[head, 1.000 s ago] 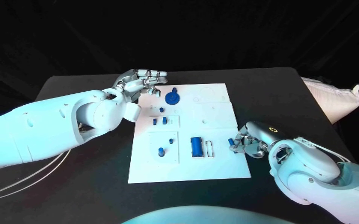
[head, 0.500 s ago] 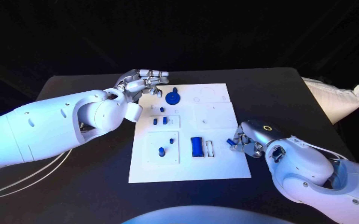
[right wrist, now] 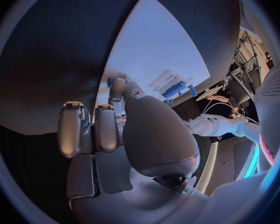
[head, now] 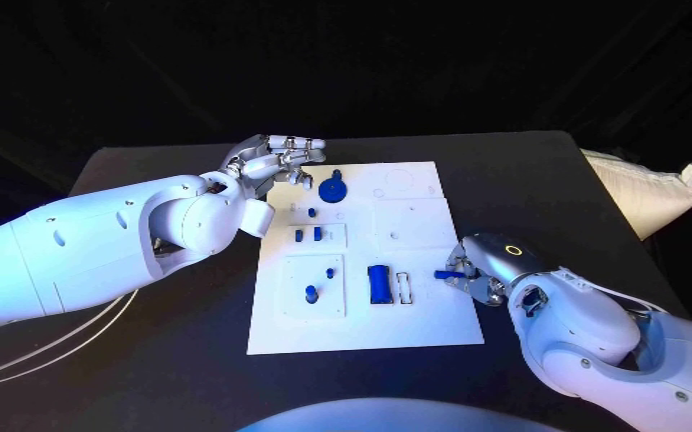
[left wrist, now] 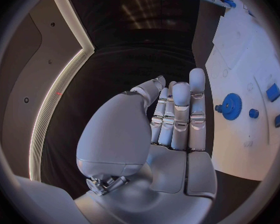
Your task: Assemble the parts on the task board
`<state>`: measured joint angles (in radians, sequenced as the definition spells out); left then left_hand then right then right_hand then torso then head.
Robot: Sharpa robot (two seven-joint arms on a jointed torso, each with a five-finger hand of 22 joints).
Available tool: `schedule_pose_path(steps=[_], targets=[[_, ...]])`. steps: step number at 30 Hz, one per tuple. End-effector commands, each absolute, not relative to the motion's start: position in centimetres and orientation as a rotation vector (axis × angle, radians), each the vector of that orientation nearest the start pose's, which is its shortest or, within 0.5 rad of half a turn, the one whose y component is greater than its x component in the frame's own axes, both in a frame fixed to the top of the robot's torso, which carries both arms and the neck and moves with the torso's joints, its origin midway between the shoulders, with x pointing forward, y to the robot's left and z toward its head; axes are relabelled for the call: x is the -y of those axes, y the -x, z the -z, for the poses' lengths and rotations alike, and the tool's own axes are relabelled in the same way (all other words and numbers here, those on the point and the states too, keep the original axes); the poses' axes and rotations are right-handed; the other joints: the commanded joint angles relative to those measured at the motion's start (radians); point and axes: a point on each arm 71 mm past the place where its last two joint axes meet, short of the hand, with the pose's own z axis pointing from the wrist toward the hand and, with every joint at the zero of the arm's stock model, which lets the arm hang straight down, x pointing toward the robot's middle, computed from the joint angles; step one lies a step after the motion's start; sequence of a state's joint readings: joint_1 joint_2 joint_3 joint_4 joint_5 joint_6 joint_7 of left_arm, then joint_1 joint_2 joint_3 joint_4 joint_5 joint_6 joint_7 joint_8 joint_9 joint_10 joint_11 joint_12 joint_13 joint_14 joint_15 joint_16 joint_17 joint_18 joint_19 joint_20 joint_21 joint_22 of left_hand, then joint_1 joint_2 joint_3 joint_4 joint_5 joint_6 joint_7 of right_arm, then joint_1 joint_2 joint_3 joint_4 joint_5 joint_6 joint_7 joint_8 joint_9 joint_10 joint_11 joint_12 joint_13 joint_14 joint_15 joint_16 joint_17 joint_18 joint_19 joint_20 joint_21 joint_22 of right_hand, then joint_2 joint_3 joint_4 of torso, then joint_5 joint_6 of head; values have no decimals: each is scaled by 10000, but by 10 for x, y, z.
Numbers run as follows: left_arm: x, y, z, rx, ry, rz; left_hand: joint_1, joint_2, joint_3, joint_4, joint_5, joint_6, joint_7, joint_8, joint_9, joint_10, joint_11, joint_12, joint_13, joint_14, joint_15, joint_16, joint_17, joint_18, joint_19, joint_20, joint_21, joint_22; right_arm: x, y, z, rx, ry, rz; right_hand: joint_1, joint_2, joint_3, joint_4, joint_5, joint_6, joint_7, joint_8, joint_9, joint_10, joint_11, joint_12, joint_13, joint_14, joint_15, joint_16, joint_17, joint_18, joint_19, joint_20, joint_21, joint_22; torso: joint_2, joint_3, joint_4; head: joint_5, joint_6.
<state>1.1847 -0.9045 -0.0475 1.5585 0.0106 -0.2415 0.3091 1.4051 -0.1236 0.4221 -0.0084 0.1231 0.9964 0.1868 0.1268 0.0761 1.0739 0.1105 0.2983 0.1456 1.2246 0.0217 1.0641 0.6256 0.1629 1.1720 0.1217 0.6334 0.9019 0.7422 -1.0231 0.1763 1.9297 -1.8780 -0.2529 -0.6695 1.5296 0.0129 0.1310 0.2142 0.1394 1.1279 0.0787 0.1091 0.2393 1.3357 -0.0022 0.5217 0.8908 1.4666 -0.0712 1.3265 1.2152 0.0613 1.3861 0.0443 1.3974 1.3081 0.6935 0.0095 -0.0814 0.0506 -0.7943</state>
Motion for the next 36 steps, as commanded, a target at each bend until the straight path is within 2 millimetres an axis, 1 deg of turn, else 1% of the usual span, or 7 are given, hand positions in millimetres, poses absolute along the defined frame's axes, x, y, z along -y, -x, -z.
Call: schedule_pose_path(steps=[1, 4, 7, 20, 30, 32, 36], targets=[[-223, -476, 190, -15318, 11752, 15610, -18, 18, -62, -19, 11, -77, 26, 43, -13, -84, -1, 34, 13, -69, 26, -14, -8, 201, 5, 19, -65, -9, 206, -352, 261, -19066, -1192, -3355, -29, -52, 794, -261, 138, 94, 25, 43, 55, 124, -24, -70, -57, 432, 28, 22, 33, 22, 74, -7, 41, 54, 7, -9, 1, -4, 6], [-222, -476, 190, -15324, 11738, 15599, -18, 18, -62, -19, 11, -77, 26, 43, -13, -84, -1, 34, 13, -69, 26, -14, -8, 201, 5, 19, -65, -9, 206, -351, 258, -19053, -1879, -3743, -411, -442, 1658, -335, 153, 126, 5, 30, 76, 202, -28, -101, -76, 442, 9, 35, 78, 17, 91, 2, 53, 85, -2, -12, 8, 5, 10], [-223, -476, 190, -15324, 11730, 15595, -18, 18, -62, -19, 11, -77, 26, 43, -13, -84, -1, 34, 13, -69, 26, -14, -8, 201, 5, 19, -65, -9, 204, -350, 254, -19029, -2293, -4032, -769, -643, 2023, -305, 131, 170, -17, 42, 100, 253, -11, -79, -58, 450, 18, 50, 112, 10, 108, 8, 65, 111, -3, -10, -1, 11, 10], [-222, -476, 190, -15326, 11716, 15609, -18, 18, -62, -19, 11, -77, 26, 43, -13, -84, -1, 34, 13, -69, 26, -14, -8, 201, 5, 19, -65, -9, 190, -342, 247, -19502, -3420, -4984, -2069, -1321, 2147, 75, 262, 332, -52, 82, 148, 510, -49, 393, 283, 517, 0, 251, 402, -37, 265, -11, 205, 328, 3, -9, -3, 35, -36], [-220, -476, 190, -15371, 11694, 15681, -18, 18, -62, -19, 11, -77, 26, 43, -13, -84, -1, 34, 13, -69, 26, -14, -8, 201, 5, 19, -65, -9, 181, -344, 252, -19963, -3712, -5155, -2759, -1479, 1670, 358, 1126, 458, -86, 117, 184, 649, -72, 773, 582, 551, -20, 391, 591, -78, 390, -33, 325, 509, 8, -12, 23, 9, -51], [-219, -475, 189, -15389, 11684, 15712, -18, 18, -62, -19, 11, -77, 26, 43, -13, -84, -1, 34, 13, -69, 26, -14, -8, 201, 5, 19, -65, -9, 179, -345, 253, -20029, -3732, -5168, -2911, -1472, 1477, 429, 1555, 481, -96, 123, 199, 669, -83, 830, 641, 554, -30, 416, 624, -83, 408, -43, 343, 537, 12, -10, 21, 15, -50], [-219, -475, 189, -15406, 11679, 15733, -18, 18, -62, -19, 11, -77, 26, 43, -13, -84, -1, 34, 13, -69, 26, -14, -8, 201, 5, 19, -65, -9, 175, -346, 254, -20033, -3839, -5262, -2978, -1462, 1316, 452, 1722, 501, -104, 129, 216, 679, -85, 885, 695, 555, -35, 427, 641, -85, 412, -49, 347, 545, 14, -1, -15, 64, -50]])
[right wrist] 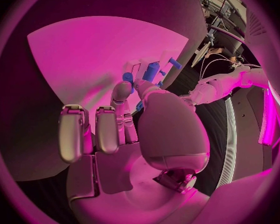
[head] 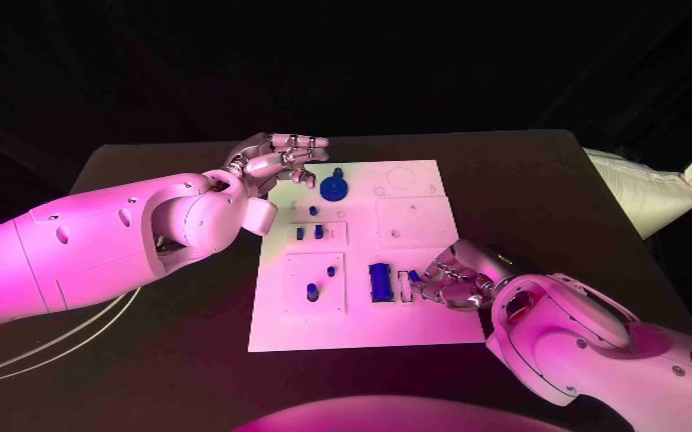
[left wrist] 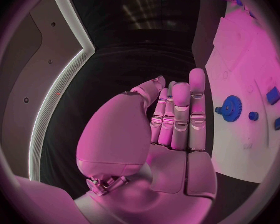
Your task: Assemble the parts on the task board
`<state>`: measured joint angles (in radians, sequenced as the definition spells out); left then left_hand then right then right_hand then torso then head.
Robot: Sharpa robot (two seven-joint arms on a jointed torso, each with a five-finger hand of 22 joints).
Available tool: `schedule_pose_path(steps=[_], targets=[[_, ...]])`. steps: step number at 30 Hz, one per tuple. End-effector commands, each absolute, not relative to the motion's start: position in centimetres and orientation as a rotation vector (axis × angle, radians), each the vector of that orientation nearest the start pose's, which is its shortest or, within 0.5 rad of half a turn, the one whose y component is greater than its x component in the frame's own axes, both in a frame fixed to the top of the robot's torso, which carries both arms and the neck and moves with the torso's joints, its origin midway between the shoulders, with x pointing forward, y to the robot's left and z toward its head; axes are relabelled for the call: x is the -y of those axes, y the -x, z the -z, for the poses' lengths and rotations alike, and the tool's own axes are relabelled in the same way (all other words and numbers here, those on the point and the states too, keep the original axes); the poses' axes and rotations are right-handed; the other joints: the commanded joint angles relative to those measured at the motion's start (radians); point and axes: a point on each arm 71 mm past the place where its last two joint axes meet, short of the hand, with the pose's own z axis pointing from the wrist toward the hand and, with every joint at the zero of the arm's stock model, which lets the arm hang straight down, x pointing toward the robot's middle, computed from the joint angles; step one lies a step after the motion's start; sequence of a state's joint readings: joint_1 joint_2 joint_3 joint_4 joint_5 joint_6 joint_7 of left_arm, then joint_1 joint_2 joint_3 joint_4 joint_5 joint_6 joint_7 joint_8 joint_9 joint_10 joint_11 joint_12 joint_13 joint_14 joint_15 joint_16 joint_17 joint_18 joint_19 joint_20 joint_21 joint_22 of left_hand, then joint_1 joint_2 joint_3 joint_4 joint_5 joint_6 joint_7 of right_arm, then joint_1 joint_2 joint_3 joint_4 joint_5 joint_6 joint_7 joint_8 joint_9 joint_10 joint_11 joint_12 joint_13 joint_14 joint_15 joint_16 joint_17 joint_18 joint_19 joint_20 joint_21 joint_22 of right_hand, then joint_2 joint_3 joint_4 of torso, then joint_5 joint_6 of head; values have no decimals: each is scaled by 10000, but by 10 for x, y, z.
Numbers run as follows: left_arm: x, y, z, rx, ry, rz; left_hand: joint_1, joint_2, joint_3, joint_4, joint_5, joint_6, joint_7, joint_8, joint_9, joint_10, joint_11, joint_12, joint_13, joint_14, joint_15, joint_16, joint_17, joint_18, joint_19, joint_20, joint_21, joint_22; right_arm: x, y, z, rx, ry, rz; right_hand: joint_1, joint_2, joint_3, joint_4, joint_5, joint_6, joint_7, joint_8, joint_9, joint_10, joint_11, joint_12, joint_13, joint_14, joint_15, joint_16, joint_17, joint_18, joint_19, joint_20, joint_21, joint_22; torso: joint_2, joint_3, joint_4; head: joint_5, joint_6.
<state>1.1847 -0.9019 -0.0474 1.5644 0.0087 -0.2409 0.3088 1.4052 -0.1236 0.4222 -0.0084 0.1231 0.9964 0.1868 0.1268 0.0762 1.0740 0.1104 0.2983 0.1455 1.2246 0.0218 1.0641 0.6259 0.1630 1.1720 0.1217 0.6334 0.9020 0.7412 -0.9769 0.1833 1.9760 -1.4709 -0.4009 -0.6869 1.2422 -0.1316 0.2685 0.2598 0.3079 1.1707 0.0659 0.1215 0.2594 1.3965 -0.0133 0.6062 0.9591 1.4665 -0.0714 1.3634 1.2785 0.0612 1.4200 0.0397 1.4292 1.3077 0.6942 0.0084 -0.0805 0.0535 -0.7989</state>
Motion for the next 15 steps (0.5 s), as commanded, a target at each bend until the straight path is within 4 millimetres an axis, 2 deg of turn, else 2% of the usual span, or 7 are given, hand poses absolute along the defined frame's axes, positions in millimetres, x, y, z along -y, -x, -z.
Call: schedule_pose_path(steps=[1, 5, 7, 10, 15], targets=[[-219, -475, 189, -15411, 11680, 15733, -18, 18, -62, -19, 11, -76, 26, 43, -14, -85, 0, 34, 14, -70, 25, -14, -10, 201, 5, 19, -65, -10, 174, -346, 254, -20056, -3883, -5298, -105, -16, -63, -4, 40, 73, 23, 5, 15, 71, 25, 42, 14, 556, -33, 59, 10, -84, 74, -3, 30, 550, 4, 12, -16, 10, -2], [-217, -475, 189, -15456, 11673, 15774, -18, 18, -62, -19, 11, -76, 26, 43, -14, -85, 0, 34, 14, -70, 25, -14, -10, 201, 5, 19, -65, -10, 171, -349, 256, -20252, -3880, -5315, -119, 25, -133, 4, 119, 87, 15, 12, 28, 80, 19, 81, 50, 559, -37, 73, 29, -87, 84, -7, 39, 566, -5, 4, -2, -11, -10], [-217, -475, 189, -15480, 11671, 15795, -9, 18, -70, -24, 11, -82, 28, 48, -15, -94, 3, 46, 15, -83, 25, -23, -38, 201, 7, 19, -73, -16, 171, -350, 257, -20413, -3794, -5257, -307, 78, -288, 134, 192, 95, 22, 12, 40, 97, 28, 119, 86, 561, -29, 88, 51, -88, 85, -6, 41, 570, -3, 7, 1, -1, -15], [-217, -475, 189, -15493, 11672, 15799, -21, 21, -88, -15, 8, -90, 33, 55, -16, -106, 8, 60, 16, -97, 28, -31, -64, 200, 8, 22, -85, -23, 169, -350, 259, -20548, -3748, -5245, -543, 150, -611, 243, 718, 95, 15, 3, 58, 98, 27, 126, 121, 557, -33, 87, 51, -88, 84, -9, 40, 573, 0, 13, -17, 10, 6], [-217, -475, 190, -15521, 11676, 15807, -21, 21, -88, -15, 8, -90, 33, 55, -16, -106, 8, 60, 16, -97, 28, -31, -64, 200, 8, 22, -85, -23, 165, -351, 260, -20612, -3729, -5314, -579, 198, -761, 244, 809, 94, 16, -2, 69, 93, 26, 123, 135, 552, -35, 80, 43, -87, 81, -10, 36, 571, -11, 17, -12, 45, 24]])
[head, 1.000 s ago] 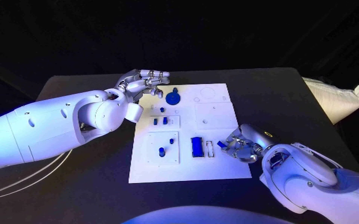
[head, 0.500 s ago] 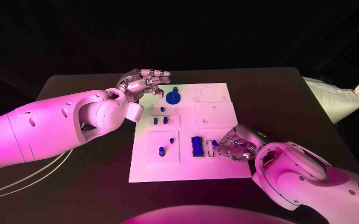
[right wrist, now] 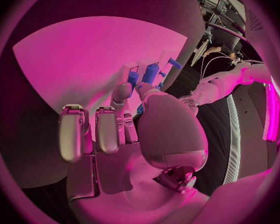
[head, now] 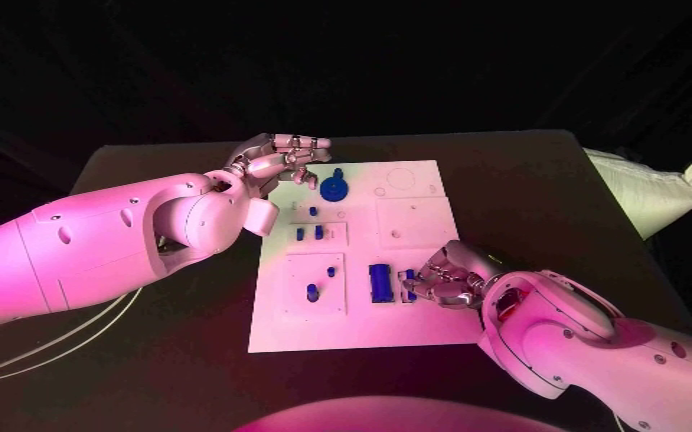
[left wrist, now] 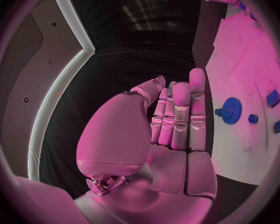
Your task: Assemble the parts on the task board
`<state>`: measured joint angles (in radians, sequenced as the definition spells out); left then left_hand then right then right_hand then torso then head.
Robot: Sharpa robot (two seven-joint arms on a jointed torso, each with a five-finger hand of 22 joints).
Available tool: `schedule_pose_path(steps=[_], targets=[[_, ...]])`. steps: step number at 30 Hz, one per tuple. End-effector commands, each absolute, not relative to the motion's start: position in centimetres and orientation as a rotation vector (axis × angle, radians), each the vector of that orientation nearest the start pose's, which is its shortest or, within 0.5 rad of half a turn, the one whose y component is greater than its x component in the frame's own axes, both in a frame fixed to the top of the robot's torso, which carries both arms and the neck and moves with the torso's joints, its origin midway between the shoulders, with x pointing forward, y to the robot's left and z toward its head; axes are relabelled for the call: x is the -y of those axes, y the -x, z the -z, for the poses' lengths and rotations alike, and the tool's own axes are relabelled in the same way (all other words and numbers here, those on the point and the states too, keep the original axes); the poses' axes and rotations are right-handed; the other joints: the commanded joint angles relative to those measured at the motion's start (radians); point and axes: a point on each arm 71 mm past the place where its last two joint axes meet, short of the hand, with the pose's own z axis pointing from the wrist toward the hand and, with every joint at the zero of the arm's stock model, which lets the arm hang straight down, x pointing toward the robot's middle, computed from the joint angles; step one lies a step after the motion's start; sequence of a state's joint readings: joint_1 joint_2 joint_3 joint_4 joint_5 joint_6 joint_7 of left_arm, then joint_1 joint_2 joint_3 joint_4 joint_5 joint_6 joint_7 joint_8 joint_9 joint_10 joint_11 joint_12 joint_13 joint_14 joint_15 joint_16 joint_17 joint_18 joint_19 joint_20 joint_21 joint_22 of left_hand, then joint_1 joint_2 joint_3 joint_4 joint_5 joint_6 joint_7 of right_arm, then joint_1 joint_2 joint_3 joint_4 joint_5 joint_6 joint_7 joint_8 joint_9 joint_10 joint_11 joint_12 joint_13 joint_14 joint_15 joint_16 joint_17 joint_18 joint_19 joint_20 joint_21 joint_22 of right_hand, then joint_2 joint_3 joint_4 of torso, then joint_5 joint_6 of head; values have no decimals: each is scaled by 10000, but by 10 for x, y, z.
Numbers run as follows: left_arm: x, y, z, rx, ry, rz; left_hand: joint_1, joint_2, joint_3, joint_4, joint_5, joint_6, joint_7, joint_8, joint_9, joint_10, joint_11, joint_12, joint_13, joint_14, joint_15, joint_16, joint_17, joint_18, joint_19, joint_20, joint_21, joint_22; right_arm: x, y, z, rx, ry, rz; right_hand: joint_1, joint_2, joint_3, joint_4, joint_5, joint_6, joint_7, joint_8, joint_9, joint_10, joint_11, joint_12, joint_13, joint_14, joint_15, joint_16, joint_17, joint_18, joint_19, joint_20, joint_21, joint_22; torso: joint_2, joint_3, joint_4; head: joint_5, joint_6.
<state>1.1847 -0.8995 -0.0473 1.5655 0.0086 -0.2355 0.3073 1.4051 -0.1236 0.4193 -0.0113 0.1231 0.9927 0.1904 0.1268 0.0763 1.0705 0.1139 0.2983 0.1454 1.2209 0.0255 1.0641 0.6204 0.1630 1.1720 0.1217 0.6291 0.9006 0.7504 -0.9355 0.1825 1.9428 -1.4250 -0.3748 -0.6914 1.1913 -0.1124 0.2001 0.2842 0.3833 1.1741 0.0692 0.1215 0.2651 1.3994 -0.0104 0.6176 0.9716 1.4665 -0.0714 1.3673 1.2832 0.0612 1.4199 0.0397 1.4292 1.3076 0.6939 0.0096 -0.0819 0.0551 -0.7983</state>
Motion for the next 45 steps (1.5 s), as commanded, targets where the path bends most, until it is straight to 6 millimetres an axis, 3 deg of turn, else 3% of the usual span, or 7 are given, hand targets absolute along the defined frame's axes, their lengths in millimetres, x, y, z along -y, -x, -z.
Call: schedule_pose_path(steps=[1, 14, 34, 45], targets=[[-217, -475, 190, -15541, 11678, 15817, -36, 22, -70, 25, 7, -56, 0, 57, -17, -77, -25, 66, 16, -60, -6, -28, -9, 199, 9, 24, -47, -12, 165, -351, 260, -20621, -3724, -5323, -70, 6, -77, 0, 54, 60, -17, -2, 12, 64, -3, 10, 10, 553, -35, 41, -3, -87, 81, -11, 36, 573, -7, 1, 11, 20, 15], [-217, -474, 190, -15612, 11695, 15826, -49, 25, -79, 36, 7, -60, 1, 59, -18, -82, -23, 70, 16, -60, -4, -24, -8, 198, 9, 26, -52, -15, 162, -351, 261, -20798, -3607, -5356, -32, 81, -180, -27, 97, 99, -41, 17, 33, 99, -20, 151, 112, 570, -44, 106, 89, -100, 119, -14, 73, 630, 4, 7, -21, 64, 2], [-218, -474, 190, -15609, 11704, 15805, -49, 25, -79, 36, 7, -60, 1, 59, -18, -82, -23, 70, 16, -60, -4, -24, -8, 198, 9, 26, -52, -15, 160, -351, 258, -20545, -3595, -5501, 282, 214, -374, -195, 208, 109, -73, 22, 74, 99, -53, 181, 169, 571, -71, 120, 111, -102, 126, -37, 80, 647, 6, 11, -11, 83, -44], [-218, -475, 190, -15615, 11707, 15800, -49, 25, -79, 36, 7, -60, 1, 59, -18, -82, -23, 70, 16, -60, -4, -24, -8, 198, 9, 26, -52, -15, 159, -350, 257, -20460, -3394, -5588, 442, 164, -526, -302, 202, 79, -61, 5, 91, 58, -47, 107, 149, 559, -71, 84, 66, -95, 101, -42, 57, 620, 3, 13, -8, 93, -83]])
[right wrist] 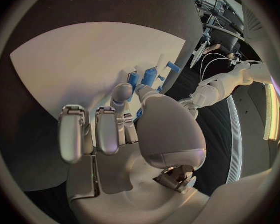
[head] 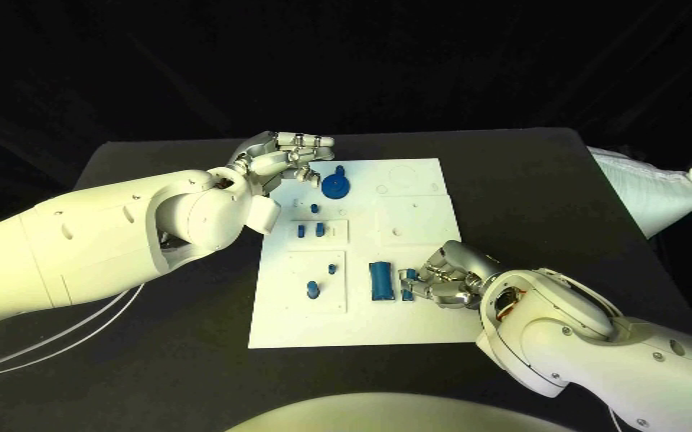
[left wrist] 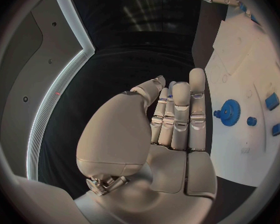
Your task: Assemble the parts on the task board
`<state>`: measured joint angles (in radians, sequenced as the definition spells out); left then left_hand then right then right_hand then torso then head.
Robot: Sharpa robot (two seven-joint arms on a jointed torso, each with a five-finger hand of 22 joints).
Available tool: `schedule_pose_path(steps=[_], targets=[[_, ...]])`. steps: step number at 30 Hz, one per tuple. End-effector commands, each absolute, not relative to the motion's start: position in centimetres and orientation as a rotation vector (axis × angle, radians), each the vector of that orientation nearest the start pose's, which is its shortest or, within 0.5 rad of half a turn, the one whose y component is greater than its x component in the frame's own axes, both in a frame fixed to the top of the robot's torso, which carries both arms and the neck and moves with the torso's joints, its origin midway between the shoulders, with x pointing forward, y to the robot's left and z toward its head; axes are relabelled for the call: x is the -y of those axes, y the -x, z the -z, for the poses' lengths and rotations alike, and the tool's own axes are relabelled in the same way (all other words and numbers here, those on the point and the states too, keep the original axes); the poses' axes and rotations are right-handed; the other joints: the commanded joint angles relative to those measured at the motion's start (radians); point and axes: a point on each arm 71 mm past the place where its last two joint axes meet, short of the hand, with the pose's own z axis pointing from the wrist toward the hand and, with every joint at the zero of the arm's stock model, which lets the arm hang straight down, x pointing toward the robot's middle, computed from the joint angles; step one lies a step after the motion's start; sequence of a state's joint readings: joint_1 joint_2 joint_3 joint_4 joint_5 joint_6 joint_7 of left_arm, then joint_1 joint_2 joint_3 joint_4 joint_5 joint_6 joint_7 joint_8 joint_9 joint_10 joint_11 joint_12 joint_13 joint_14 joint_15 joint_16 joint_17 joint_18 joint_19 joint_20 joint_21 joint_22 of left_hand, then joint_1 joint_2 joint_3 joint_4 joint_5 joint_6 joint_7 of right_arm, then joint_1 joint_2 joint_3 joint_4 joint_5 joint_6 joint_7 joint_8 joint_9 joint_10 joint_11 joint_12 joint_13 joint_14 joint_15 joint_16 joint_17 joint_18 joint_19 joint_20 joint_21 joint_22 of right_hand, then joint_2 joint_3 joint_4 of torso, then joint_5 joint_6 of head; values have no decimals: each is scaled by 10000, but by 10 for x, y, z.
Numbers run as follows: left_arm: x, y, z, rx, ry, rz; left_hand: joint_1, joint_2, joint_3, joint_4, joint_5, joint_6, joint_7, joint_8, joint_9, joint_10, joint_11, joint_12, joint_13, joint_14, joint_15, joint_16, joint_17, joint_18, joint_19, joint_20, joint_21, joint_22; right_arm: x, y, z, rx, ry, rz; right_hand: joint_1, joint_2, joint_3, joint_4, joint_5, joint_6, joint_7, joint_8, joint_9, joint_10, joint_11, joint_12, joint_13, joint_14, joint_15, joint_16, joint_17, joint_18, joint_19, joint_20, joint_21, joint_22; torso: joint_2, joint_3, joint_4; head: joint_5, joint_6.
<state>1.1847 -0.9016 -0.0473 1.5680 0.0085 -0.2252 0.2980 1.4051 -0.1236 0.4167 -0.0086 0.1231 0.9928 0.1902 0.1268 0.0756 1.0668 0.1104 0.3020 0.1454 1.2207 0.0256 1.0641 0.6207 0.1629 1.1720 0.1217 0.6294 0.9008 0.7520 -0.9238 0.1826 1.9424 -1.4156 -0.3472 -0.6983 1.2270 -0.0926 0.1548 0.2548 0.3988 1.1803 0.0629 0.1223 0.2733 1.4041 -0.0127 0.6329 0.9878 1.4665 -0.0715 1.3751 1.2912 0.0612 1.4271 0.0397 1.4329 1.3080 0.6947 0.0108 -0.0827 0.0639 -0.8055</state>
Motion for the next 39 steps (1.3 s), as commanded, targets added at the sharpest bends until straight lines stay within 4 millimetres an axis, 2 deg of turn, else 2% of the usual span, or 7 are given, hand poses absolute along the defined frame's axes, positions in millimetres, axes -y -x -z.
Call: schedule_pose_path(steps=[1, 4, 7, 12, 25, 29, 39], targets=[[-218, -475, 190, -15616, 11707, 15800, -49, 25, -53, 9, 7, -61, 2, 60, -11, -45, 12, 34, 17, -59, -6, -24, -12, 198, 10, 26, -54, -17, 159, -350, 257, -20448, -3395, -5594, 72, -49, -106, -2, 39, 14, 8, -5, 10, 6, -19, -58, -17, 557, -68, 1, -21, -95, 27, -41, 18, 614, -3, -1, 1, 6, -15], [-218, -475, 190, -15620, 11708, 15801, -49, 25, -53, 9, 7, -61, 2, 60, -11, -45, 12, 34, 17, -59, -6, -24, -12, 198, 10, 26, -54, -17, 159, -350, 256, -20400, -3400, -5607, -138, -135, -346, 141, -140, -1, 38, -18, 15, -11, 12, -113, -37, 548, -40, -25, -51, -93, 14, -27, 5, 601, -4, -3, 3, 5, -17], [-217, -475, 190, -15625, 11708, 15804, -49, 25, -53, 9, 7, -61, 2, 60, -11, -45, 12, 34, 17, -59, -6, -24, -12, 198, 10, 26, -54, -17, 160, -350, 256, -20357, -3412, -5608, -386, -187, -690, 313, -660, -13, 45, -34, 25, -19, 25, -156, -43, 539, -25, -54, -83, -89, 1, -5, -8, 589, -6, -5, 2, 6, -17], [-217, -475, 190, -15626, 11710, 15801, -65, 31, -74, 25, 9, -71, 1, 68, -12, -63, 12, 50, 17, -61, -2, -16, -17, 198, 13, 31, -70, -28, 160, -351, 256, -20313, -3419, -5582, -599, -61, -1193, 344, -1357, -34, 44, -57, 49, -41, 32, -194, -25, 534, -21, -87, -115, -83, -13, 7, -26, 578, -1, -5, 1, 2, -18], [-218, -474, 190, -15628, 11717, 15788, -65, 31, -74, 25, 9, -71, 1, 68, -12, -63, 12, 50, 17, -61, -2, -16, -17, 198, 13, 31, -70, -28, 162, -351, 255, -20162, -3365, -5560, -576, 84, -1393, 330, -1456, -28, 36, -57, 68, -40, 28, -164, 13, 540, -22, -79, -98, -82, -13, 8, -28, 581, -1, 0, -1, 10, -51], [-218, -475, 190, -15626, 11716, 15788, -65, 31, -74, 25, 9, -71, 1, 68, -12, -63, 12, 50, 17, -61, -2, -16, -17, 198, 13, 31, -70, -28, 164, -352, 256, -20165, -3237, -5529, 9, 164, -1460, 91, -1588, -35, 37, -63, 89, -61, 19, -166, 36, 541, -35, -87, -101, -79, -22, 1, -39, 575, -7, 0, 1, 9, -54], [-218, -474, 190, -15624, 11714, 15791, -65, 31, -74, 25, 9, -71, 1, 68, -12, -63, 12, 50, 17, -61, -2, -16, -17, 198, 13, 31, -70, -28, 164, -357, 261, -20135, -2587, -5159, 1486, 266, -1376, -763, -2745, -4, 20, -60, 130, -97, -15, -220, 22, 550, -58, -61, -46, -85, -9, -23, -33, 607, 2, 5, 13, 32, -78]])
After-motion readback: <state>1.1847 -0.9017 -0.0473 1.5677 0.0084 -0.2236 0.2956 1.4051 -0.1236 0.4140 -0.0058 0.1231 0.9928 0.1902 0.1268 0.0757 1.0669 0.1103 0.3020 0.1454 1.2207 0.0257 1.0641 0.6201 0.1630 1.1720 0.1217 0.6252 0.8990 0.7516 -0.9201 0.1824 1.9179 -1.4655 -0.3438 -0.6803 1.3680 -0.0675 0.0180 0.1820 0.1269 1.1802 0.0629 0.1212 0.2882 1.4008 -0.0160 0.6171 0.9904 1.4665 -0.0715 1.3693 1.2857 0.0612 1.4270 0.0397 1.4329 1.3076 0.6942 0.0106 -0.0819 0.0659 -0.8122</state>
